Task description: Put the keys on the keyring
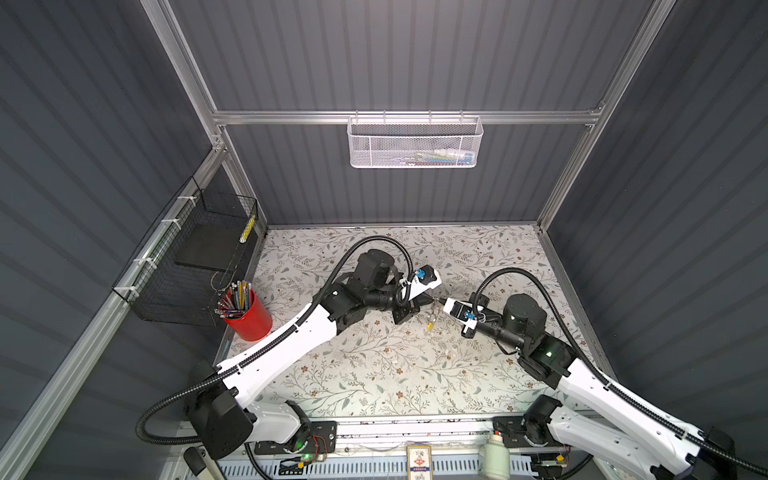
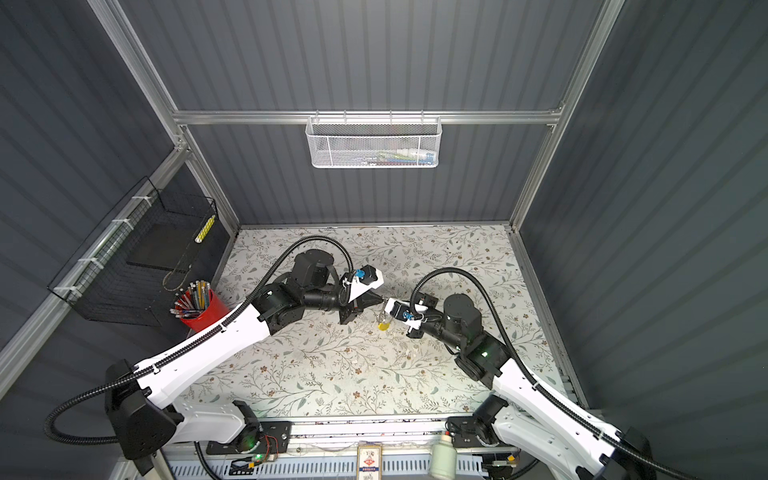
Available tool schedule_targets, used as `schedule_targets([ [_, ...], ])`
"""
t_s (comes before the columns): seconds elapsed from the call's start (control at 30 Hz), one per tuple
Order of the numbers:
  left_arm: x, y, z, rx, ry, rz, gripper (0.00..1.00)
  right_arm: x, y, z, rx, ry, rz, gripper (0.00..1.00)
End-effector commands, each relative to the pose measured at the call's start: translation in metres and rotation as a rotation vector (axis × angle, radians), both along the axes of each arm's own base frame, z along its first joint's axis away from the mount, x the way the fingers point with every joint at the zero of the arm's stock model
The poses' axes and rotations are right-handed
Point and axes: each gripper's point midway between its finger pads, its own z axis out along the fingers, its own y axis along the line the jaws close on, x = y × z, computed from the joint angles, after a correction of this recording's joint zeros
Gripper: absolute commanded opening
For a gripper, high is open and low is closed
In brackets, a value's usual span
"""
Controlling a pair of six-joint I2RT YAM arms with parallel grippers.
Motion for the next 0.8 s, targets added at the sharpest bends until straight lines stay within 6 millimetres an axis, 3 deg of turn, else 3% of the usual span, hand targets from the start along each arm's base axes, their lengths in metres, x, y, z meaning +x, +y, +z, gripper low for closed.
schedule_targets([
  [0.0, 0.003, 0.000, 0.020, -0.045, -0.032, 0.025, 0.00, -0.007, 0.002, 0.002, 0.015, -0.012, 0.033, 0.00],
  [0.43, 0.003, 0.004, 0.015, -0.040, -0.025, 0.049, 0.00, -0.011, -0.003, 0.004, 0.040, -0.028, 0.026, 0.00],
  [0.77, -0.003, 0.001, 0.002, -0.032, 0.034, 0.017, 0.00, -0.011, -0.003, 0.023, 0.149, -0.052, 0.036, 0.00],
])
